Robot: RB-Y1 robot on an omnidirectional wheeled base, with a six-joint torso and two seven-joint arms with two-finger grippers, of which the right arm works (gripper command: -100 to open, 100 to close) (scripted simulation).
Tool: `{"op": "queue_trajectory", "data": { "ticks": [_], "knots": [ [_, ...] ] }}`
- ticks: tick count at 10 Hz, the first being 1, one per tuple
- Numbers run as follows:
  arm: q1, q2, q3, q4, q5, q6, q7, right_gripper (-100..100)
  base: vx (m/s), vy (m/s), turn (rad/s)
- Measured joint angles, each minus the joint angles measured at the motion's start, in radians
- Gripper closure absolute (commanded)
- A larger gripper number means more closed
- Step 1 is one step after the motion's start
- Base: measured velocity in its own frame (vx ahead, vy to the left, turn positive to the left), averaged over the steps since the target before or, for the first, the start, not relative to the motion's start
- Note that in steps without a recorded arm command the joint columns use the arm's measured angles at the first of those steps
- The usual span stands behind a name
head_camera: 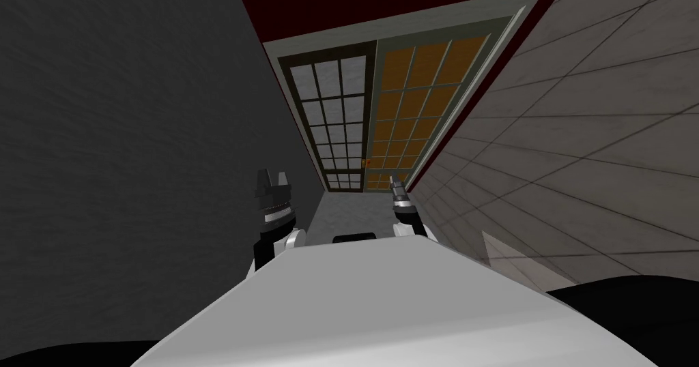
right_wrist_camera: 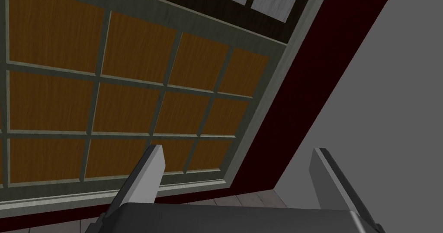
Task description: Pull the door open
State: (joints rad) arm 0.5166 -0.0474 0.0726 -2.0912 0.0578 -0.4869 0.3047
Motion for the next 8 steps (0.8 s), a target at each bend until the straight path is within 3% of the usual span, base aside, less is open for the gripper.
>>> {"op": "queue_trajectory", "data": {
  "ticks": [8],
  "knots": [
    [0.027,-0.016,0.0,0.106,-0.001,-0.07,0.14,-100,0.098,0.02,0.024]
  ]
}}
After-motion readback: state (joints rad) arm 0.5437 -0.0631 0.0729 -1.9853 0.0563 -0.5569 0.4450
